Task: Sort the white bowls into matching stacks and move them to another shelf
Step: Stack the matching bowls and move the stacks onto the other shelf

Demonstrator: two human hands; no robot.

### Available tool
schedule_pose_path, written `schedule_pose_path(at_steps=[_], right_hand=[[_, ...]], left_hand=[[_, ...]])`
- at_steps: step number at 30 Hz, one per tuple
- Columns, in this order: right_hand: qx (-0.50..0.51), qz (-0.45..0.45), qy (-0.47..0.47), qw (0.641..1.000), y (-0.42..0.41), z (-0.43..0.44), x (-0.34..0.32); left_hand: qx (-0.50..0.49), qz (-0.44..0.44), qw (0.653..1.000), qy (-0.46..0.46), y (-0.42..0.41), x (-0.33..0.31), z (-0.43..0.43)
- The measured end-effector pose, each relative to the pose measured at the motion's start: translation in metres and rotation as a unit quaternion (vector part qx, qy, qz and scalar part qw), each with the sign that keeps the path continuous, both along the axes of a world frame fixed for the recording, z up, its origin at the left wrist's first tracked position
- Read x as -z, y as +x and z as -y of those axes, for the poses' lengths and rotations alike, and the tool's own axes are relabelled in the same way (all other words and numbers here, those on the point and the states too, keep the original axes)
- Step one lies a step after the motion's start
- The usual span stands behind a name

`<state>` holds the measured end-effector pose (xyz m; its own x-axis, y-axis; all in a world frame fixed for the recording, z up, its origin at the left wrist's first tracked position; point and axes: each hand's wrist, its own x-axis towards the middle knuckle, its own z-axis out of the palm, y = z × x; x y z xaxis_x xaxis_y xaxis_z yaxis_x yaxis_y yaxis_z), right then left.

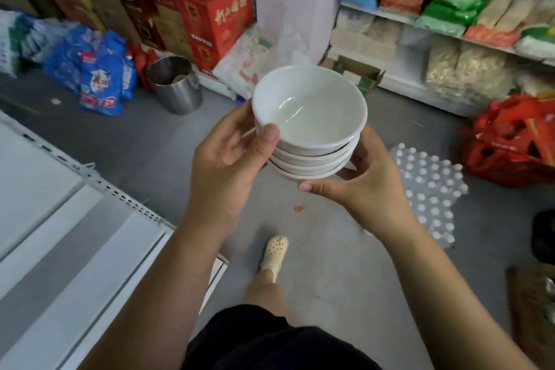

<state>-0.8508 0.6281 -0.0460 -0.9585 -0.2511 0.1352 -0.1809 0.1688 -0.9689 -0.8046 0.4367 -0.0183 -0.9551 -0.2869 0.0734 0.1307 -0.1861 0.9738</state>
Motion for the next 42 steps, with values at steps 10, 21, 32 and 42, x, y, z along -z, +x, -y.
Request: schedule_pose_path(at_steps=[10,21,32,42], right_hand=[[0.125,-0.023,-0.025,0.992,-0.192,-0.015,-0.018],[0.218,-0.035,-0.020,0.975,-0.355,-0.103,-0.025],[0.191,-0.048,0.002,0.980,-0.566,-0.234,-0.048],[0.157,-0.053,0.019,0.986,-0.737,-0.273,-0.054]], left_hand=[[0.118,-0.016,0.992,-0.029,-0.244,-0.020,-0.010],[0.216,-0.003,0.976,-0.038,-0.452,-0.028,-0.104],[0.192,-0.006,0.980,-0.045,-0.655,-0.051,-0.229],[0.141,0.009,0.989,-0.039,-0.810,-0.053,-0.264]])
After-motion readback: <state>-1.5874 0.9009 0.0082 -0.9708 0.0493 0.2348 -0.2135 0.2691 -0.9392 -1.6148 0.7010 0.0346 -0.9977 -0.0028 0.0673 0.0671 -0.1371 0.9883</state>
